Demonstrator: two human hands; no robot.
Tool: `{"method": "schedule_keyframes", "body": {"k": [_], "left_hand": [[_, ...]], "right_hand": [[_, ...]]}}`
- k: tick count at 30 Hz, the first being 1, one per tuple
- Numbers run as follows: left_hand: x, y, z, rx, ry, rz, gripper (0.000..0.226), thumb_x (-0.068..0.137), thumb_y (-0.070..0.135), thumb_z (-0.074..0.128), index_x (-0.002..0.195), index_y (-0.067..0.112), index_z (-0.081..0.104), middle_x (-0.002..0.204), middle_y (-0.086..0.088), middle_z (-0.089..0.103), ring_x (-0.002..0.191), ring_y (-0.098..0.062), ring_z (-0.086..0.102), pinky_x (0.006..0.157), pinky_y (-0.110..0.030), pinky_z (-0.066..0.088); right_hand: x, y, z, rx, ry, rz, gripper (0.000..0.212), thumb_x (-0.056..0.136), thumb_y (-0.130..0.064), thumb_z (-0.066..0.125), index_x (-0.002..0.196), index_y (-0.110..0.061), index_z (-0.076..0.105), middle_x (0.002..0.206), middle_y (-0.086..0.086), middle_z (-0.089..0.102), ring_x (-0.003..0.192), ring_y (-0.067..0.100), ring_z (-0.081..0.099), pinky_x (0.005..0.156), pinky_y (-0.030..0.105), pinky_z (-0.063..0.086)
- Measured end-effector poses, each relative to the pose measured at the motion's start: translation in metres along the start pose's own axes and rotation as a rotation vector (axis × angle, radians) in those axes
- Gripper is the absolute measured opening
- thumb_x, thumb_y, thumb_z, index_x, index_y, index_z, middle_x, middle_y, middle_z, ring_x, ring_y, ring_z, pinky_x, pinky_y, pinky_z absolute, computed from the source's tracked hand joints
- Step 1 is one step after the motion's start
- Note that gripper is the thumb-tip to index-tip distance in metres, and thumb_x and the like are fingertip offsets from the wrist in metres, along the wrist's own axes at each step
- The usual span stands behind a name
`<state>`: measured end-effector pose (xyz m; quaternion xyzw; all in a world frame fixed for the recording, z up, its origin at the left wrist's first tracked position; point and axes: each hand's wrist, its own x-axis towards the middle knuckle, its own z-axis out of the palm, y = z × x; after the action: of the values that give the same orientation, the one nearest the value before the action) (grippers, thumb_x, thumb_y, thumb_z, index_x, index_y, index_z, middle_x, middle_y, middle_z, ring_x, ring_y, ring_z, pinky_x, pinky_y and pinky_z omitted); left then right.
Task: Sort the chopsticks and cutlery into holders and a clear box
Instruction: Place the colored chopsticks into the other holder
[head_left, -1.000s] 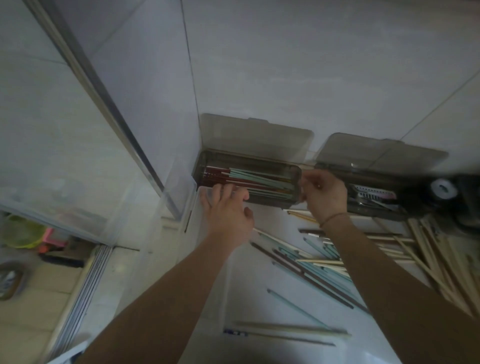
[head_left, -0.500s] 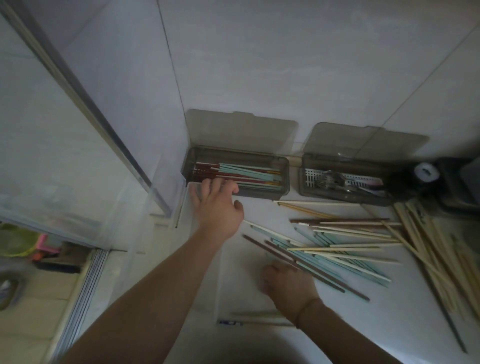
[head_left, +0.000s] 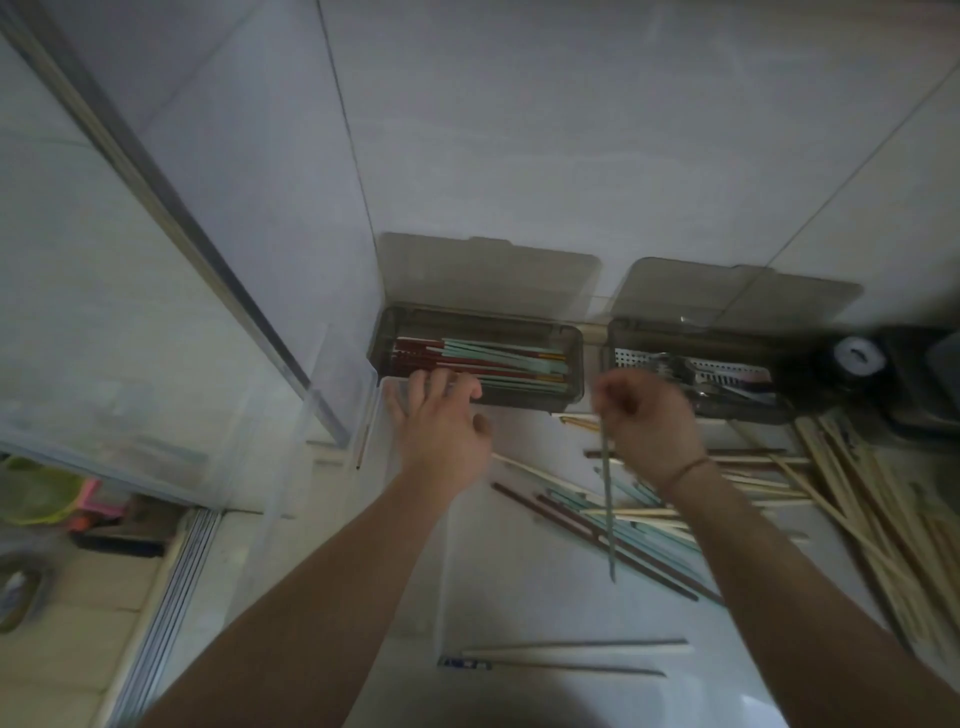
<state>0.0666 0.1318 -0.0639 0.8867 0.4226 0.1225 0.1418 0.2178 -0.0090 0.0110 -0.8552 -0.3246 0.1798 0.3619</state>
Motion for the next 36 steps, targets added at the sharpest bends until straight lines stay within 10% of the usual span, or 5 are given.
{"method": "schedule_keyframes", "body": {"k": [6, 12, 20, 30, 36], "left_hand": [[0.000, -0.001, 0.000, 0.003, 0.002, 0.009, 0.028, 0.075, 0.036, 0.058, 0.103, 0.033, 0.057, 0.107, 0.009, 0.050, 0.115, -0.023, 0.041, 0.114, -0.053, 0.013], [0.000, -0.001, 0.000, -0.021, 0.003, 0.009, 0.030, 0.076, 0.037, 0.054, 0.106, 0.033, 0.056, 0.110, 0.008, 0.049, 0.118, -0.023, 0.038, 0.118, -0.057, 0.009], [0.001, 0.000, -0.006, -0.004, -0.042, 0.006, 0.029, 0.081, 0.036, 0.056, 0.110, 0.034, 0.053, 0.116, 0.008, 0.047, 0.122, -0.021, 0.035, 0.118, -0.055, 0.006], [0.000, 0.001, -0.005, -0.021, -0.027, -0.006, 0.029, 0.079, 0.034, 0.058, 0.108, 0.033, 0.055, 0.114, 0.008, 0.048, 0.121, -0.022, 0.035, 0.118, -0.056, 0.007], [0.002, 0.001, -0.002, -0.001, -0.017, -0.011, 0.027, 0.080, 0.034, 0.061, 0.106, 0.034, 0.055, 0.114, 0.008, 0.048, 0.120, -0.022, 0.035, 0.118, -0.055, 0.007]], "right_hand": [[0.049, -0.016, -0.027, 0.609, 0.355, 0.227, 0.010, 0.091, -0.005, 0.061, 0.085, -0.013, 0.062, 0.073, 0.004, 0.066, 0.060, 0.007, 0.066, 0.063, 0.023, 0.057], [0.069, -0.005, 0.014, 1.008, 0.225, 0.522, 0.019, 0.089, 0.010, 0.055, 0.080, -0.007, 0.057, 0.087, 0.017, 0.064, 0.073, 0.023, 0.069, 0.066, 0.027, 0.059], [0.093, -0.002, 0.057, 0.733, 0.027, 0.563, 0.029, 0.087, 0.015, 0.053, 0.069, -0.008, 0.059, 0.081, 0.016, 0.065, 0.062, 0.018, 0.069, 0.055, 0.026, 0.057], [0.080, 0.023, 0.031, 0.508, 0.186, 0.408, 0.029, 0.072, 0.007, 0.074, 0.061, -0.018, 0.066, 0.067, 0.004, 0.070, 0.072, 0.025, 0.070, 0.069, 0.035, 0.058], [0.014, 0.037, 0.033, -0.069, 0.103, -0.083, 0.011, 0.084, -0.012, 0.065, 0.078, -0.020, 0.069, 0.066, -0.003, 0.066, 0.047, 0.000, 0.057, 0.051, 0.007, 0.041]]}}
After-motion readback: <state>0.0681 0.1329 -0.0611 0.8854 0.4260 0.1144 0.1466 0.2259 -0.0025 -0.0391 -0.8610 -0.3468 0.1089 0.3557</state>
